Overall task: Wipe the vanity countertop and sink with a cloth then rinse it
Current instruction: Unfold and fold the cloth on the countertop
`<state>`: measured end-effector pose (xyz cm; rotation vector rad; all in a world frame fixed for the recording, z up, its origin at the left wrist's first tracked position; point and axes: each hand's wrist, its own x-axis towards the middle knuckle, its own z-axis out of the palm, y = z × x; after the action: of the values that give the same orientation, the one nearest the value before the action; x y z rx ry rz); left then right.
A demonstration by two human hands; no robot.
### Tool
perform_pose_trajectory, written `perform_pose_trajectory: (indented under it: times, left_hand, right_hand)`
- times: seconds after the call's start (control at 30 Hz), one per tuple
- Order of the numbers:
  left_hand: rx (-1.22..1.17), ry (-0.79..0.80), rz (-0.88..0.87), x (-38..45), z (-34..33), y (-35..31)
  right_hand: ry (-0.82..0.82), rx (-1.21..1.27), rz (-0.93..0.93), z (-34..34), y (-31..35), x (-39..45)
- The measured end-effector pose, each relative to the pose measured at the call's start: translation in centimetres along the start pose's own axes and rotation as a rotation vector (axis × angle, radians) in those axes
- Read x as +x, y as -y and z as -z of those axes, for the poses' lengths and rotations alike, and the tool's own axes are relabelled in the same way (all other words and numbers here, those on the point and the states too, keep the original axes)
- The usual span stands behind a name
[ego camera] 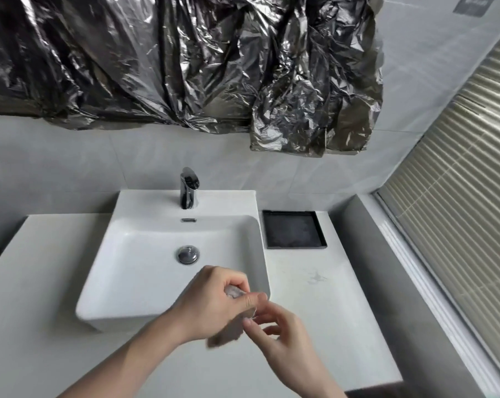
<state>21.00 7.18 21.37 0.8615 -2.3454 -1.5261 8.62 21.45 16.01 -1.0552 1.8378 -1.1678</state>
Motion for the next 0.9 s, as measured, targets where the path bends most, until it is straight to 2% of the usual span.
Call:
perform_pose_trajectory:
  times: [0.07, 0.2, 0.27, 0.47, 0.57, 0.67, 0.77, 0.9]
  left_hand:
    - [0.006, -0.003, 0.049, 1.1, -1.4, -1.2]
    - [0.22, -0.092, 0.039, 3.8, -4.6, -1.6]
    - [0.222, -0.086, 0.05, 4.9, -6.6, -1.9]
    - [0.189, -0.131, 0.078, 7.5, -12.1, -1.3]
    - [0.267, -0.172, 0.072, 9.0, -14.4, 0.1]
    - [0.37, -0.174, 0.09, 10.9, -15.8, 1.7]
    - [0.491, -0.176, 0.071, 13.0, -16.7, 2.6]
    - [0.561, -0.251, 0.033, 15.2, -16.6, 2.8]
  right_hand:
    - [-0.01, 0.012, 0.019, 2.7, -0.9, 0.2]
    - [-0.049, 0.005, 0.045, 8.7, -4.0, 0.7]
    - [-0.04, -0.06, 0.083, 11.4, -5.8, 1.2]
    - [0.145, -0.368, 0.066, 19.4, -11.1, 3.0]
    - [0.235, -0.529, 0.037, 22.3, -13.9, 4.0]
    - [0.255, -0.652, 0.0, 24.2, -16.7, 5.2]
    - [0.177, -0.727, -0.032, 25.7, -18.8, 7.1]
    - [-0.013, -0.716, -0.031, 27.2, -18.6, 9.0]
